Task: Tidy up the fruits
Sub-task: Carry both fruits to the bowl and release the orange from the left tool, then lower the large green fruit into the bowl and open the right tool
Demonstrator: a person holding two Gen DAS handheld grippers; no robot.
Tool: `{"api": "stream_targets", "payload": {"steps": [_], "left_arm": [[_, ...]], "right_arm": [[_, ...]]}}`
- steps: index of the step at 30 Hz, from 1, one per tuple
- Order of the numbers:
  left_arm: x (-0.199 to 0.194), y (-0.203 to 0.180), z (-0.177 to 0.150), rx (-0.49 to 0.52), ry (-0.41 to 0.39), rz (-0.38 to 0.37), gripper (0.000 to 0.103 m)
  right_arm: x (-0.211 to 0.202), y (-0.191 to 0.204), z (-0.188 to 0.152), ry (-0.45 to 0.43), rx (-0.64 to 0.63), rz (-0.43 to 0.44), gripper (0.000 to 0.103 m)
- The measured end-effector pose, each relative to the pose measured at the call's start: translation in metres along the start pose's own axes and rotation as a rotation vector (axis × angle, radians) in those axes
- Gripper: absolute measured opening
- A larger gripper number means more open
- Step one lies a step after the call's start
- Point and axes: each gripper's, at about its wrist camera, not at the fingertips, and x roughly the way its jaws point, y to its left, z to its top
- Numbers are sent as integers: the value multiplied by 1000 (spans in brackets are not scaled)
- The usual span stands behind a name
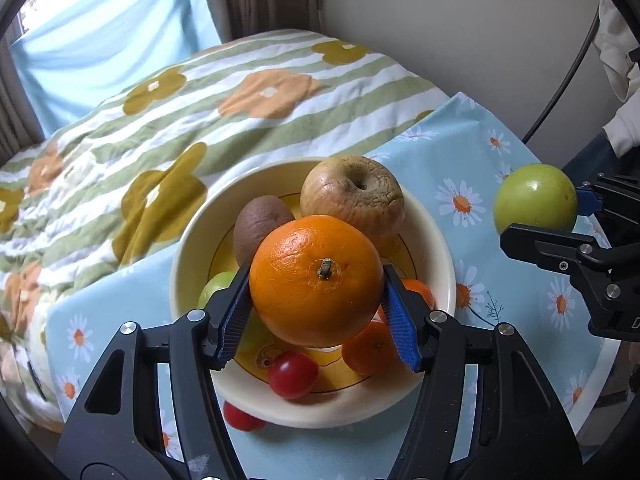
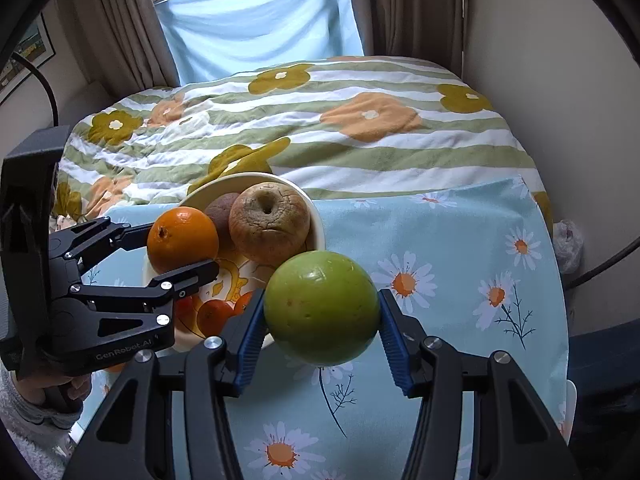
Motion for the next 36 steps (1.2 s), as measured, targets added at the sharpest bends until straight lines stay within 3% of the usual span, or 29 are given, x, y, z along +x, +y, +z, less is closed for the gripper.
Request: {"api": "stream_targets", "payload": {"steps": [7, 9, 10, 11, 24, 36], "left_arm": [[9, 5, 1, 1, 16, -16, 67], [4, 5, 1, 3, 0, -19, 77], [0, 6, 1, 1, -18, -19, 96], [-6, 6, 2, -3, -40, -15, 103], [-54, 14, -11, -104, -79, 57, 103], [-96, 35, -50, -232, -93, 164, 103]], "right_arm": [[-4, -2, -1, -12, 40, -36, 50], [-5, -3, -2, -15, 49, -41, 50], [-7, -4, -2, -16, 53, -43, 50], [-8, -6, -3, -17, 56, -42, 50], [-16, -13, 0, -18, -8, 1, 50], [-5, 20, 8, -4, -141, 101, 50]]}}
